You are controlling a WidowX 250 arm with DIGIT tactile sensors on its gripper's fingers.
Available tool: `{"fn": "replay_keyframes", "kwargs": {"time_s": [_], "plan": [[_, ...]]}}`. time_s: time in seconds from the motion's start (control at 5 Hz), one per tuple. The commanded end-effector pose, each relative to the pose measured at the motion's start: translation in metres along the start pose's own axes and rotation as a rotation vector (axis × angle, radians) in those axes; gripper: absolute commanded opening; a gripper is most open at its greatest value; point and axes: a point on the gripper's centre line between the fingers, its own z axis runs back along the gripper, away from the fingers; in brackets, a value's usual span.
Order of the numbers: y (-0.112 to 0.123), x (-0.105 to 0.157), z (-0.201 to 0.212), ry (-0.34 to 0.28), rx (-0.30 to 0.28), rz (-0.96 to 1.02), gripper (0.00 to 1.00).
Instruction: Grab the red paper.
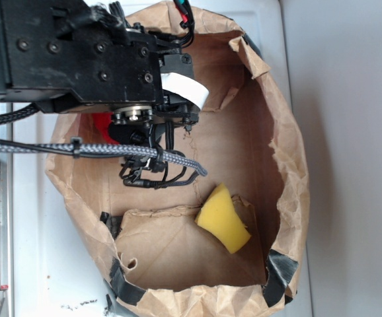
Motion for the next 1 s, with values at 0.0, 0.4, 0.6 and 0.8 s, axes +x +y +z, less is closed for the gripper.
{"fn": "replay_keyframes", "kwargs": {"time_s": [0.0, 0.4, 0.6, 0.8], "plan": [[-0.004, -0.012, 0.004, 0.044, 0.014, -0.029, 1.00], [-0.016, -0.014, -0.004, 0.058, -0.007, 0.052, 1.00], [-0.019, -0.014, -0.004, 0.065, -0.037, 0.089, 1.00], [-0.020, -0.010, -0.005, 0.053, -0.059, 0.096, 1.00]]}}
